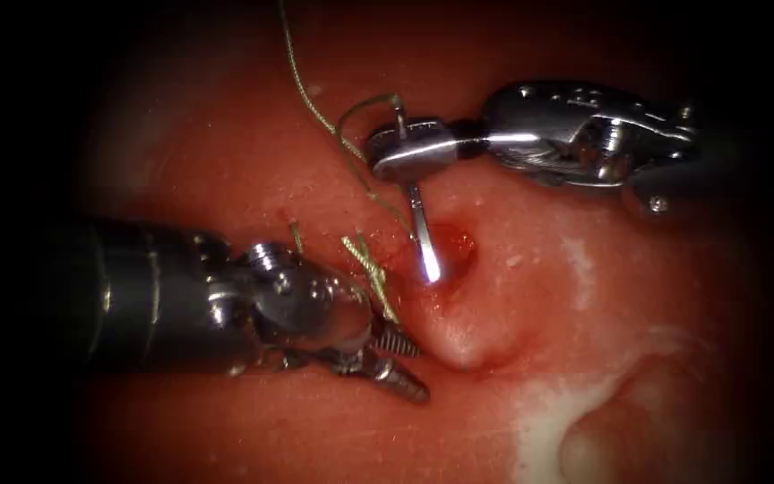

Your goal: Wound Closure

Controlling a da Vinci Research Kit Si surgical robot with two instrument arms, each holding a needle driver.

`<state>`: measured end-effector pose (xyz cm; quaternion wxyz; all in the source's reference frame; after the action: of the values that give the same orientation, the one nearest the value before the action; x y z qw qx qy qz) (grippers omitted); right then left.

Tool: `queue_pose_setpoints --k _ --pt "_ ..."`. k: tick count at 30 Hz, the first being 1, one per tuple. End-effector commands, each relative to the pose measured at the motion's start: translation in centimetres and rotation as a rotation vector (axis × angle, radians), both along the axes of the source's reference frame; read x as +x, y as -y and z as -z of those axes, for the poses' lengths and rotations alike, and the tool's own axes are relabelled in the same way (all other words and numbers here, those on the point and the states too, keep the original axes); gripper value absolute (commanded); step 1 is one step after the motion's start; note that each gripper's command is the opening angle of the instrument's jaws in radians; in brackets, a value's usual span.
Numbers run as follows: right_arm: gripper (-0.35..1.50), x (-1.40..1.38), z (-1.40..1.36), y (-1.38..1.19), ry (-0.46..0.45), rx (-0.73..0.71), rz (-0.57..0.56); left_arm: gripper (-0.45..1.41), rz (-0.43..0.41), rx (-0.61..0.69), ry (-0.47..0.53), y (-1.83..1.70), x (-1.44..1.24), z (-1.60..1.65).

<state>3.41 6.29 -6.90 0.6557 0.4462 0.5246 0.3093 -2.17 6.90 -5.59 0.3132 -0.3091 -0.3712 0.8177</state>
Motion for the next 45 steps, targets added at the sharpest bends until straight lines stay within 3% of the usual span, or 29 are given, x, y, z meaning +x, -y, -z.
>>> queue_pose_setpoints --k 1,9,15,17,18,20,23,28,36,45 --pt "-0.35 0.08 -0.02 0.02 0.004 0.016 0.004 0.39 -0.001 0.001 0.001 0.02 -0.05 -0.05" --pt "-0.35 0.08 0.03 0.14 0.022 0.174 0.080 0.38 -0.002 0.001 0.001 0.02 -0.04 -0.05" --pt "-0.35 0.16 0.00 0.06 0.063 0.219 0.016 0.38 -0.002 0.003 0.002 0.02 -0.03 -0.03" --pt "0.39 0.17 -0.08 -0.02 0.105 0.205 -0.070 0.38 -0.002 0.010 0.007 -0.01 -0.01 0.07" --pt "1.11 0.13 -0.18 -0.12 0.147 -0.050 -0.196 0.40 -0.024 -0.061 0.042 -0.06 -0.01 0.27" --pt "1.13 0.08 -0.23 -0.20 0.184 -0.106 -0.253 0.42 -0.051 -0.126 0.068 -0.03 -0.02 0.36" --pt "1.31 -0.09 -0.32 -0.38 0.234 -0.195 -0.312 0.50 -0.094 -0.250 0.141 0.15 0.00 0.48" --pt "1.31 -0.22 -0.34 -0.43 0.243 -0.211 -0.317 0.53 -0.083 -0.395 0.186 0.19 0.04 0.56" --pt "1.31 -0.20 -0.33 -0.39 0.235 -0.209 -0.307 0.55 0.007 -0.605 0.214 0.02 -0.11 0.55" --pt "1.31 -0.18 -0.35 -0.37 0.231 -0.209 -0.301 0.57 -0.066 -0.668 0.189 -0.06 -0.27 0.36"
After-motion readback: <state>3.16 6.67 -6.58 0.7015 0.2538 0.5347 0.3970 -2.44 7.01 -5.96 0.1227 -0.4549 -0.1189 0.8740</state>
